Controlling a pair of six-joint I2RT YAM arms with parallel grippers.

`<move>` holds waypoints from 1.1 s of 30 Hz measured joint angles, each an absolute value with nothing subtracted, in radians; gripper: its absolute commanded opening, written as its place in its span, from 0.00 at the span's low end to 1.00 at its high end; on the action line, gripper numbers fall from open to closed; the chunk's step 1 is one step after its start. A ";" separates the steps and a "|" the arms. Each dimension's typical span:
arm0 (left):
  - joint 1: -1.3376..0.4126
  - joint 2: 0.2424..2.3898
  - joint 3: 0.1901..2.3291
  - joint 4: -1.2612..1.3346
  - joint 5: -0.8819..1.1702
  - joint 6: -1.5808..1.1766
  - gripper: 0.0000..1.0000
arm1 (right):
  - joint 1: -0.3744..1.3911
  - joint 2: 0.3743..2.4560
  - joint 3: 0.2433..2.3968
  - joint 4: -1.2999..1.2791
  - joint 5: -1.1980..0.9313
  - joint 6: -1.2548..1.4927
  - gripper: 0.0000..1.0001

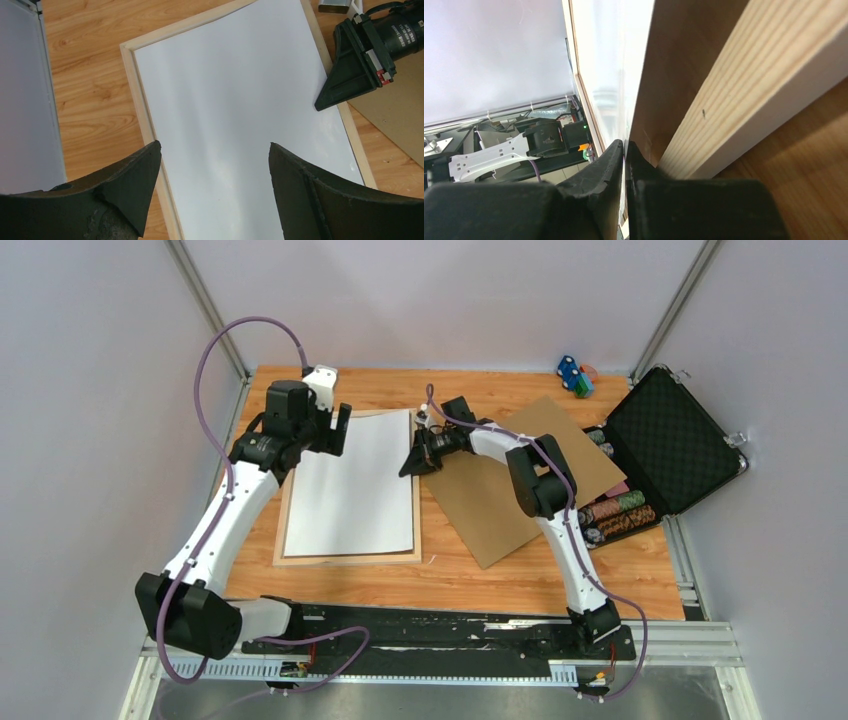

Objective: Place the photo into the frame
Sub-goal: Turn over the photo from the photo frame.

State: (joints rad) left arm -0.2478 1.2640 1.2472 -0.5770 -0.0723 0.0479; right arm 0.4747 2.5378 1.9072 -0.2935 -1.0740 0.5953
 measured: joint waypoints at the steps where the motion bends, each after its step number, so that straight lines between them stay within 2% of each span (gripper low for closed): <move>1: -0.248 1.262 1.246 -0.576 -0.072 0.048 0.87 | 0.475 2.538 1.906 -0.294 -1.073 0.596 0.18; 8: -0.247 1.256 1.242 -0.574 -0.069 0.048 0.87 | 0.477 2.520 1.895 -0.284 -1.081 0.608 0.41; 12: -0.247 1.249 1.242 -0.573 -0.069 0.048 0.87 | 0.477 2.501 1.886 -0.286 -1.068 0.605 0.48; 17: -0.247 1.225 1.237 -0.571 -0.068 0.048 0.87 | 0.484 2.477 1.878 -0.306 -1.037 0.590 0.54; 27: -0.247 1.189 1.229 -0.562 -0.061 0.048 0.88 | 0.505 2.416 1.863 -0.387 -0.918 0.521 0.62; 33: -0.247 1.175 1.223 -0.557 -0.061 0.049 0.91 | 0.516 2.343 1.845 -0.455 -0.807 0.444 0.69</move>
